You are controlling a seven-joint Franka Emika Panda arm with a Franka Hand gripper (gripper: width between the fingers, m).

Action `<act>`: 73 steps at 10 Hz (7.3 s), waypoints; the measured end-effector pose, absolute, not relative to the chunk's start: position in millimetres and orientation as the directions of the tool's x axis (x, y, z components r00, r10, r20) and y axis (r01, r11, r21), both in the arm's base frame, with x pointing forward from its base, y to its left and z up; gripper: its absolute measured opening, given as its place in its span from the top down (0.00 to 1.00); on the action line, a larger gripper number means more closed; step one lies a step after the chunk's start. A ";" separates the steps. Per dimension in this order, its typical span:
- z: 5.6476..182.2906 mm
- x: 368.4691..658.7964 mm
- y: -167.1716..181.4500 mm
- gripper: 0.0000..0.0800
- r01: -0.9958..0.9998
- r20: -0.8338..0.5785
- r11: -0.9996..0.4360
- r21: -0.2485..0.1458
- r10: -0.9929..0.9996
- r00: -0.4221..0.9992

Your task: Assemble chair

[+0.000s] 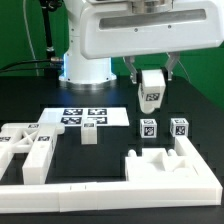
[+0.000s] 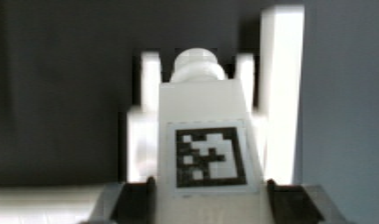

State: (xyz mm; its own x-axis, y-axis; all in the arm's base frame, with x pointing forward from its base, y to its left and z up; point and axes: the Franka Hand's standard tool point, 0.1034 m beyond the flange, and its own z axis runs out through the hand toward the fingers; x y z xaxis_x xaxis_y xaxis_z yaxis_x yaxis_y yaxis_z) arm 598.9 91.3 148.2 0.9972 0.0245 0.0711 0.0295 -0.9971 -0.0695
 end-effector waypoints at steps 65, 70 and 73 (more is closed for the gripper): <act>72.6 648.5 114.7 0.34 -0.872 -0.092 -0.477 -0.108 -0.869 0.487; 77.4 650.0 119.6 0.19 -0.474 -0.005 -0.869 -0.142 -0.478 0.878; 76.8 653.5 119.8 0.19 -0.084 0.076 -0.990 -0.110 -0.093 0.993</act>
Offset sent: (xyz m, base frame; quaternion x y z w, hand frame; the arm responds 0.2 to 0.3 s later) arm 0.0000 0.0000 0.0000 0.0000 0.1938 0.0000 0.9810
